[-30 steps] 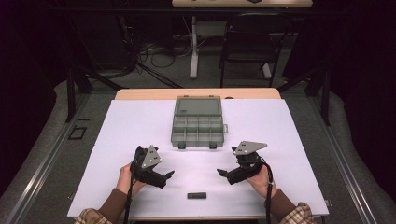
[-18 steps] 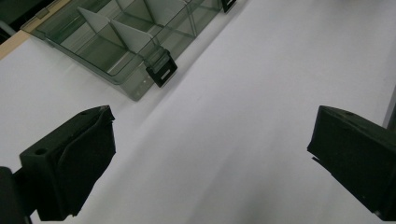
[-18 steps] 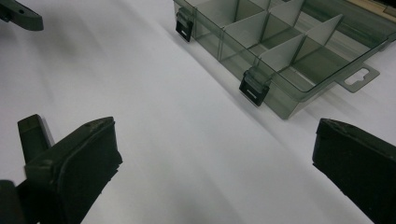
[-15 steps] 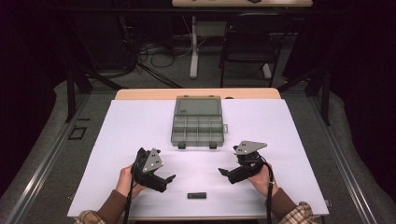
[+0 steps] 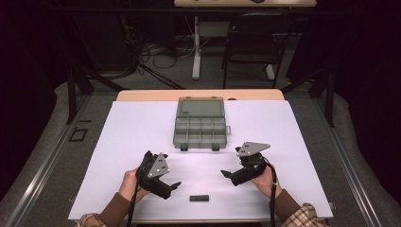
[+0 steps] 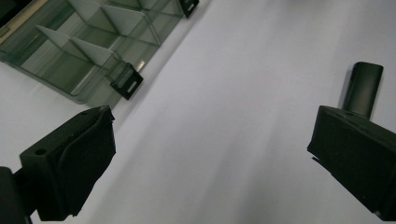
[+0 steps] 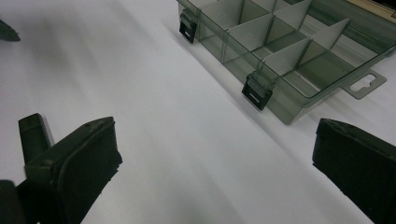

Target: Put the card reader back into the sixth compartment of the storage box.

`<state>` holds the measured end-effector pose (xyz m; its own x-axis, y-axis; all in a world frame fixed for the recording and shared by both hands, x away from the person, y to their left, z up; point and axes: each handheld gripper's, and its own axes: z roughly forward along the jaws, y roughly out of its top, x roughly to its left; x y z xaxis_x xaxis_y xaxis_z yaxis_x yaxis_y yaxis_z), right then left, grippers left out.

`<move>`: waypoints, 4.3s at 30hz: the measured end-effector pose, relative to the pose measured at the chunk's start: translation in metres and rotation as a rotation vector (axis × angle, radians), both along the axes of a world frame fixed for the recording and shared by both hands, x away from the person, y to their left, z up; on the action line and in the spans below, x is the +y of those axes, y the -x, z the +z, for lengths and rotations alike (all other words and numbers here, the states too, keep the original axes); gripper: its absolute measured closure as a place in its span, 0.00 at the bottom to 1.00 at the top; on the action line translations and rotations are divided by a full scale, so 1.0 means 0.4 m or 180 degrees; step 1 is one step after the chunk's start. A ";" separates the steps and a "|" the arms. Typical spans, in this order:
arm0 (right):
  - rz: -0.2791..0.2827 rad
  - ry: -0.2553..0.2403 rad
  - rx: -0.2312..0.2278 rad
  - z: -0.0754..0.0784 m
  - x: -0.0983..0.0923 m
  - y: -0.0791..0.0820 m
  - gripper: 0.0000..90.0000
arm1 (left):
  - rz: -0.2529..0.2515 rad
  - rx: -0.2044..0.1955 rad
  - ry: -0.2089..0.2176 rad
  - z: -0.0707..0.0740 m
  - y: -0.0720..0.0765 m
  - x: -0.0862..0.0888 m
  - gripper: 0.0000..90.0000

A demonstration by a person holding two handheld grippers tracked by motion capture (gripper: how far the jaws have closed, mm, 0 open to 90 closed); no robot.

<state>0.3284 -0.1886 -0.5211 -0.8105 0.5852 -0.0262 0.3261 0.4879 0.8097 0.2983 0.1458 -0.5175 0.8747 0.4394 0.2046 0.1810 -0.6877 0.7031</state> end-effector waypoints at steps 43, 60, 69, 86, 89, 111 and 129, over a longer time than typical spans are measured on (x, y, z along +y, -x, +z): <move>0.0002 -0.0012 -0.0052 -0.008 0.001 -0.010 0.00 | -0.0585 0.0384 -0.0698 0.001 0.047 -0.145 0.04; -0.0018 -0.0031 -0.0060 -0.015 0.004 -0.011 0.00 | -0.0688 0.0563 -0.0859 0.004 0.054 -0.178 0.09; -0.0019 -0.0029 -0.0050 -0.015 0.004 -0.010 0.00 | -0.0715 0.0653 -0.0971 -0.002 0.055 -0.191 0.14; 0.0003 0.0020 -0.0047 -0.020 0.008 -0.015 0.00 | -0.0853 0.0964 -0.1280 0.008 0.047 -0.219 0.52; -0.0010 0.0013 -0.0008 -0.023 0.003 -0.017 0.00 | -0.0877 0.0989 -0.1315 0.006 0.043 -0.223 0.58; 0.0023 0.0025 -0.0015 -0.023 0.007 -0.017 0.00 | -0.0981 0.1146 -0.1390 -0.025 0.015 -0.246 0.74; 0.0038 0.0036 0.0007 -0.027 0.010 -0.016 0.00 | -0.1024 0.1115 -0.1297 -0.023 0.023 -0.237 0.82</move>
